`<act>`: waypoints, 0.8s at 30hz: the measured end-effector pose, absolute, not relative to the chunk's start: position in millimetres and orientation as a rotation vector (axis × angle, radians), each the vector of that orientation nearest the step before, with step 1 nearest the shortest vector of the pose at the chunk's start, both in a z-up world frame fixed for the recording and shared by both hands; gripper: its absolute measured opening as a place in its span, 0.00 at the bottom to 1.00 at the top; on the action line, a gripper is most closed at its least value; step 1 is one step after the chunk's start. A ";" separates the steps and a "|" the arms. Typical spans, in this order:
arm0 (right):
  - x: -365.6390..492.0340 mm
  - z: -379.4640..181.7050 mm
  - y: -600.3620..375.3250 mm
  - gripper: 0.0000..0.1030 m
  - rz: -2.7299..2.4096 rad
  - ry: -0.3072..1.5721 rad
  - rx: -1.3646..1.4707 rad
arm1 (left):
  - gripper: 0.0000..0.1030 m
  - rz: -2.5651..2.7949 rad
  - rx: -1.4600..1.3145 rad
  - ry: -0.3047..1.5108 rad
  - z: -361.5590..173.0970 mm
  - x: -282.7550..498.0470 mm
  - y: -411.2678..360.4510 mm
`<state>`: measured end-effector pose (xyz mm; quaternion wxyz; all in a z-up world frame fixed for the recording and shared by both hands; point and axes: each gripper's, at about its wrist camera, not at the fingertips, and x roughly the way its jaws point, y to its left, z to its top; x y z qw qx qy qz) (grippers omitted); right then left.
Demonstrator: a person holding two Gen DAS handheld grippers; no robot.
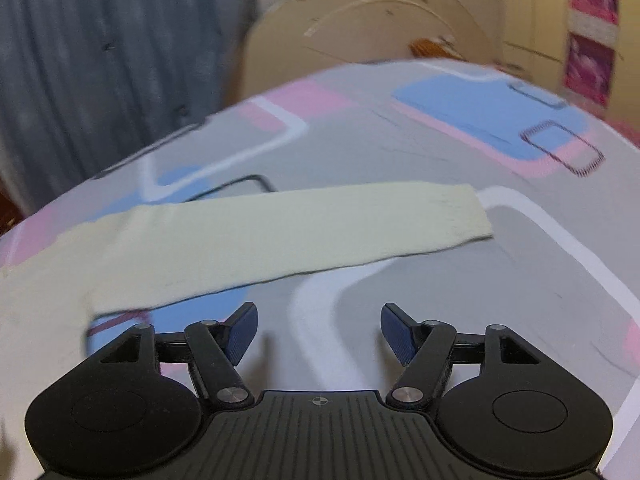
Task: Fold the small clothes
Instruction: 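Move the right gripper to the sweater's sleeve cuff and grasp it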
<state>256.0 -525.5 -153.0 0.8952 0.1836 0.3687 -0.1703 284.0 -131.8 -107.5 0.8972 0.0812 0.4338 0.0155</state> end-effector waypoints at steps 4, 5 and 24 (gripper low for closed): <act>267.2 -165.8 -556.6 0.66 -0.413 0.783 0.438 | 0.93 0.035 0.182 0.913 -115.7 297.0 -132.6; 270.5 -169.2 -562.9 0.66 -0.429 0.787 0.451 | 0.91 0.035 0.187 0.913 -117.0 299.0 -132.5; 299.8 -174.1 -596.4 0.22 -0.500 0.714 0.446 | 0.83 0.026 0.214 0.928 -125.2 317.0 -134.0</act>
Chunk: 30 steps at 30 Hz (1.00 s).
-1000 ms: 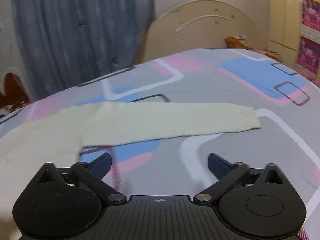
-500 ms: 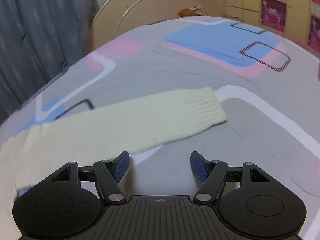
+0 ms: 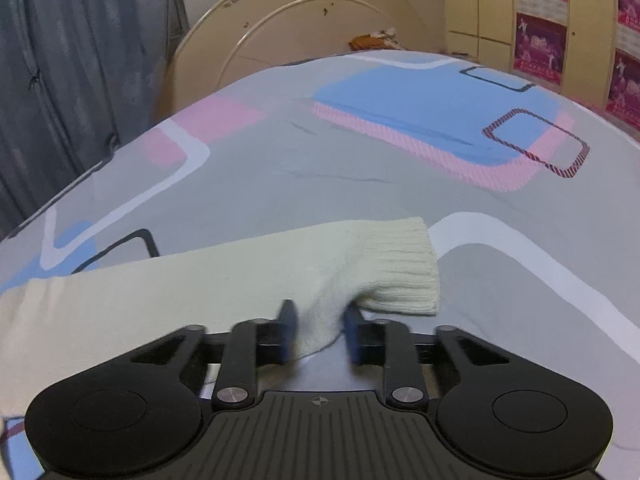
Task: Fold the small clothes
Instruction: 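Move the right gripper to the sweater's sleeve cuff and grasp it, then carry the held cuff across the sweater body with the right gripper and release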
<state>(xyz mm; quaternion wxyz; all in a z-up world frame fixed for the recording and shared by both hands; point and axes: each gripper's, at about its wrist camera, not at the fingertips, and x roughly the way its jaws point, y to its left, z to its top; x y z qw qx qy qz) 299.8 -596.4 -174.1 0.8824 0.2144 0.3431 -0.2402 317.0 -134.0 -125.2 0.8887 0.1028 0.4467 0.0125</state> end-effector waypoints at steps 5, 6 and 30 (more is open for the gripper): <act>279.9 -168.6 -601.7 0.56 -0.538 0.743 0.471 | 0.83 0.024 0.217 0.936 -126.6 316.8 -133.5; 278.7 -169.8 -603.6 0.56 -0.546 0.754 0.474 | 0.83 0.026 0.214 0.940 -126.9 317.9 -133.2; 342.0 -105.9 -467.5 0.05 -0.113 0.530 0.336 | 0.74 -0.024 0.071 0.898 -109.0 327.2 -93.4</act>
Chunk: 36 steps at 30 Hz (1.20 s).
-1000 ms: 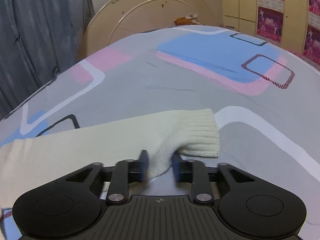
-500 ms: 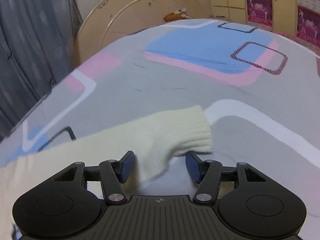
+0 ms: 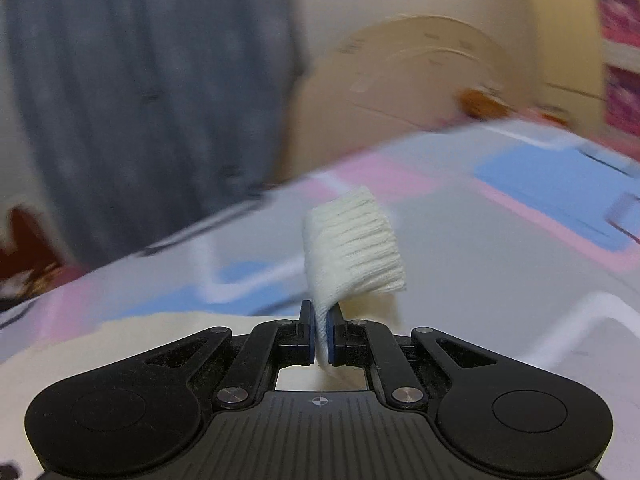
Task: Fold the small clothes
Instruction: 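Carry the held cuff across the sweater body with the right gripper and release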
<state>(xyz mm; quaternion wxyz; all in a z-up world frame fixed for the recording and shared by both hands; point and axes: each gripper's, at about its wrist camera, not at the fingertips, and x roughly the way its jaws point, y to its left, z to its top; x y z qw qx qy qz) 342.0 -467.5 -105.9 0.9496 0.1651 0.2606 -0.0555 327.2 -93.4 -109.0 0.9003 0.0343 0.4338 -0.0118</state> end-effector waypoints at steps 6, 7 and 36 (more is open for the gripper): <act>368.9 -112.8 -351.3 0.04 0.133 0.584 0.293 | 0.74 0.019 0.024 0.878 -101.3 333.4 -54.4; 372.5 -117.6 -330.7 0.04 0.167 0.600 0.286 | 0.75 0.019 0.013 0.880 -101.6 335.0 -48.0; 325.0 -168.8 -354.7 0.41 -0.082 0.732 0.135 | 0.07 -0.246 -0.427 0.968 -168.8 390.4 -70.8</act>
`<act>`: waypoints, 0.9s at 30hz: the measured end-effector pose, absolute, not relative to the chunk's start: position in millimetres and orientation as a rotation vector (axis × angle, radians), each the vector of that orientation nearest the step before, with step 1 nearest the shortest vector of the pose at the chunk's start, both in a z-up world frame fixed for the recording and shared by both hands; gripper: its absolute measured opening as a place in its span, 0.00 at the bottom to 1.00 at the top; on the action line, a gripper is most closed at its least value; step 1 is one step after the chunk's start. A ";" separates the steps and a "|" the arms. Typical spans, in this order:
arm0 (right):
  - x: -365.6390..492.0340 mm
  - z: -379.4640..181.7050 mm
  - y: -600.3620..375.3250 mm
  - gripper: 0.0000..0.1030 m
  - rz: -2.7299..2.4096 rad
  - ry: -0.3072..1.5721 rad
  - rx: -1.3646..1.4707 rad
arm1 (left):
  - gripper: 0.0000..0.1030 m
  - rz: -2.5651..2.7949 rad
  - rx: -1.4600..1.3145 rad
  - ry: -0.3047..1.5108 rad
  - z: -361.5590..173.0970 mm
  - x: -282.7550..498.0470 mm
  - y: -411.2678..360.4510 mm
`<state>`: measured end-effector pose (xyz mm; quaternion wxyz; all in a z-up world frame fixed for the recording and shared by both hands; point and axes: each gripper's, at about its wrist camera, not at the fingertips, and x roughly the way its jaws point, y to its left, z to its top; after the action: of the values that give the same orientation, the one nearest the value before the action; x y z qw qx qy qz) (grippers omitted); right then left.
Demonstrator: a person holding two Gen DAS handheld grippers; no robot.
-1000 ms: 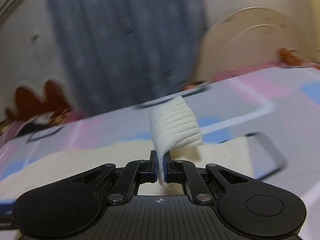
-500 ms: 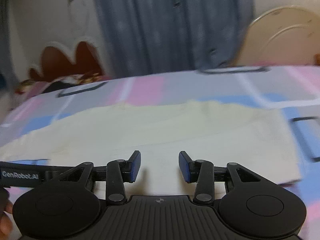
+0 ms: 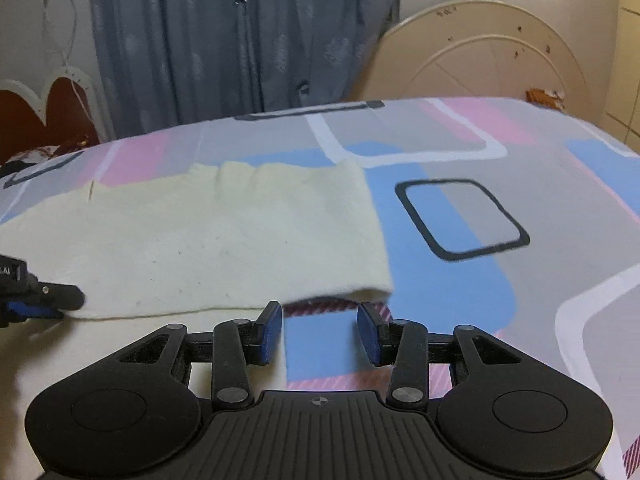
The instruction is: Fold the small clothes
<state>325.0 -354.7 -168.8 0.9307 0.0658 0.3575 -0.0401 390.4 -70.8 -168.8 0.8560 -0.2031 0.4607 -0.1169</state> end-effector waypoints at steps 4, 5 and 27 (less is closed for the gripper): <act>330.1 -172.6 -354.9 0.41 -0.100 0.744 0.119 | 0.04 -0.214 -0.446 0.866 -154.1 387.3 -65.9; 331.2 -173.6 -355.4 0.41 -0.109 0.745 0.116 | 0.03 -0.208 -0.450 0.830 -146.9 384.6 -62.8; 347.6 -165.3 -327.5 0.50 0.006 0.698 0.115 | 0.03 0.084 -0.495 0.646 -129.6 367.0 39.7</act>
<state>347.6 -327.5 -165.3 0.9381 0.0561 0.3416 0.0028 367.0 39.7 -129.6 0.9175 -0.2408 0.3140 0.0409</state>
